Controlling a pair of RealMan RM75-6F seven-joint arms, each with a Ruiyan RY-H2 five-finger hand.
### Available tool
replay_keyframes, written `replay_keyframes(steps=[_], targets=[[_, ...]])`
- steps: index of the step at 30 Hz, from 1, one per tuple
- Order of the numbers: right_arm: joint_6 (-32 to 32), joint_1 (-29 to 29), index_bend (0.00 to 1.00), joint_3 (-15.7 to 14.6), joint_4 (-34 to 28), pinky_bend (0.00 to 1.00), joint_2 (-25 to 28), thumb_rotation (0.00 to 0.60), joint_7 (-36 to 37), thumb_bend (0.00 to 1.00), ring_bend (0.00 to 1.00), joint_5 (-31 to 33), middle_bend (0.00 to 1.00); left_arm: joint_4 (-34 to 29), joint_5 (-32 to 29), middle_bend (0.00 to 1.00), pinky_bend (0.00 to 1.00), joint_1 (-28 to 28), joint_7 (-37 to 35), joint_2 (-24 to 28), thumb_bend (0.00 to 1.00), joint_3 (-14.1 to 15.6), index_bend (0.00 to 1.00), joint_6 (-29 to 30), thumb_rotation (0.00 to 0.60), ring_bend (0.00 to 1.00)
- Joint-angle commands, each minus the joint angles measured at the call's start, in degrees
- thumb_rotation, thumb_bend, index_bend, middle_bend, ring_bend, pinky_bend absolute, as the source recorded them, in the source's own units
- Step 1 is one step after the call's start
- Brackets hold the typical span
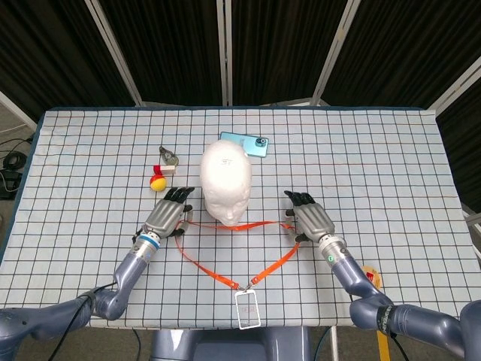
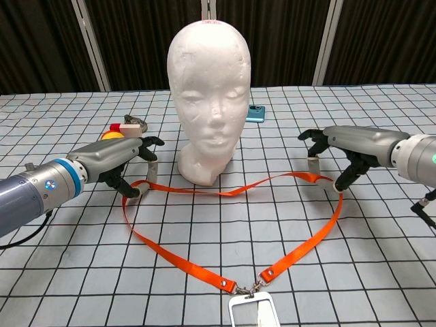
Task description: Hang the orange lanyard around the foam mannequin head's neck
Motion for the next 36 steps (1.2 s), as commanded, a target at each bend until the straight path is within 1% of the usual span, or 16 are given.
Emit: replay_keyframes(steps=[1, 7, 8, 11, 15, 19, 22, 26, 32, 36], targets=[[0.1, -0.3, 0.72, -0.7, -1.5, 0.00, 1.3, 0.600, 1.4, 0.52, 0.00, -2.3, 0.03, -2.4, 1.9, 0.00, 0.00, 0.9, -0.4, 1.6, 0.52, 1.1, 0.62, 1.9, 0.600, 0.00], [1.4, -1.3, 0.72, -2.4, -4.8, 0.00, 4.7, 0.600, 6.7, 0.52, 0.00, -10.6, 0.04, -8.6, 7.0, 0.00, 0.00, 3.8, -1.8, 6.1, 0.52, 3.8, 0.62, 7.6, 0.600, 0.00], [2.2, -1.4, 0.72, -3.0, -5.6, 0.00, 5.7, 0.600, 7.8, 0.52, 0.00, -13.3, 0.04, -10.4, 8.5, 0.00, 0.00, 4.7, -2.5, 7.3, 0.52, 4.4, 0.62, 9.5, 0.600, 0.00], [4.6, -2.0, 0.72, -3.7, -6.9, 0.00, 7.2, 0.600, 9.9, 0.52, 0.00, -17.9, 0.06, -13.3, 11.2, 0.00, 0.00, 6.1, -3.7, 9.7, 0.52, 5.4, 0.62, 12.8, 0.600, 0.00], [7.9, -2.8, 0.72, -3.9, -10.1, 0.00, 9.1, 0.600, 12.2, 0.52, 0.00, -21.7, 0.07, -17.3, 13.1, 0.00, 0.00, 7.8, -5.2, 12.9, 0.52, 6.2, 0.62, 15.8, 0.600, 0.00], [10.4, -3.3, 0.72, -3.6, -14.1, 0.00, 11.2, 0.600, 13.5, 0.52, 0.00, -24.3, 0.07, -22.5, 14.2, 0.00, 0.00, 9.3, -5.3, 16.6, 0.52, 6.3, 0.62, 18.5, 0.600, 0.00], [11.4, -3.3, 0.72, -2.8, -17.2, 0.00, 12.5, 0.600, 13.0, 0.52, 0.00, -24.5, 0.07, -26.5, 14.3, 0.00, 0.00, 10.0, -4.9, 19.3, 0.52, 5.5, 0.62, 20.0, 0.600, 0.00], [12.5, -3.3, 0.72, -1.2, -21.1, 0.00, 13.4, 0.600, 11.1, 0.52, 0.00, -23.1, 0.08, -30.9, 13.5, 0.00, 0.00, 10.1, -4.4, 21.6, 0.52, 3.9, 0.63, 20.7, 0.600, 0.00], [14.0, -3.1, 0.72, 1.5, -27.6, 0.00, 14.2, 0.600, 6.0, 0.52, 0.00, -19.9, 0.09, -37.1, 11.0, 0.00, 0.00, 9.1, -2.7, 24.3, 0.52, 0.3, 0.64, 20.4, 0.600, 0.00], [14.7, -2.5, 0.72, 4.0, -30.9, 0.00, 14.2, 0.600, 3.3, 0.52, 0.00, -16.1, 0.09, -40.2, 9.1, 0.00, 0.00, 8.6, -0.8, 25.6, 0.52, -2.0, 0.65, 20.6, 0.600, 0.00]])
